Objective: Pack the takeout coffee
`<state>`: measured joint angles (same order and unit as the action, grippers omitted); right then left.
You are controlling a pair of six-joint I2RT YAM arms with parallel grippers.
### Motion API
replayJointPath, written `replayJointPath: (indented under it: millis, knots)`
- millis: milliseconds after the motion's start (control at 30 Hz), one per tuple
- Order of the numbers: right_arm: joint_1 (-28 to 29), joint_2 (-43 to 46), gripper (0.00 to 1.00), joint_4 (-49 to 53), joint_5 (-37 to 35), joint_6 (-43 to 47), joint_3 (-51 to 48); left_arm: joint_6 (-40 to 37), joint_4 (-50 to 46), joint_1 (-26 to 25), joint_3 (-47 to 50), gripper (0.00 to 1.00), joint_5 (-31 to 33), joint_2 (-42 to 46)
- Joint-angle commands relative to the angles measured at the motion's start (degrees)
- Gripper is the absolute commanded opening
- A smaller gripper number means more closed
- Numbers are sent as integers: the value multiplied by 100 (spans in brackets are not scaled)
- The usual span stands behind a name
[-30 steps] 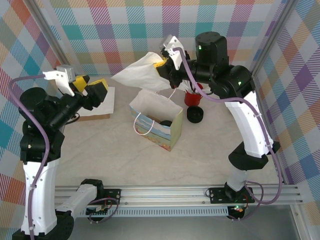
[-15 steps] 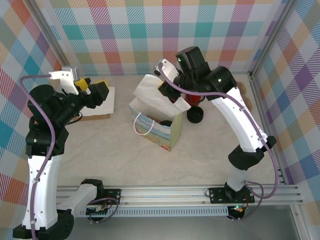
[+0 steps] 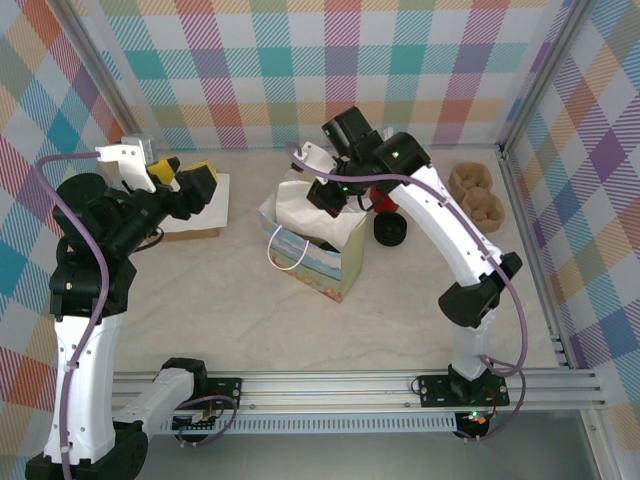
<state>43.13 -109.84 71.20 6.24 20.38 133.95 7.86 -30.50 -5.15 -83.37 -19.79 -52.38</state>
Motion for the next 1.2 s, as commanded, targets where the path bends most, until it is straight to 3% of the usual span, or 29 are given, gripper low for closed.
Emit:
replayJointPath:
  millis: [0, 267, 767, 933, 1033, 1167]
  knots:
    - [28, -214, 0, -74, 249, -22, 15, -92, 9, -39, 77, 80, 39, 42]
    - [59, -559, 0, -321, 589, -179, -321, -90, -14, -39, 81, 80, 37, -2]
    - [95, -1066, 4, -294, 369, -138, -779, -100, -8, -39, 56, 80, -7, -97]
    - [90, -750, 19, -304, 492, -188, -698, -100, -2, -39, 67, 80, -25, -139]
    - [89, -521, 35, -194, 446, -200, -555, -101, 23, -39, 67, 80, -33, -151]
    - [87, -293, 49, -4, 173, -259, -330, -96, 63, -39, 135, 80, -25, -169]
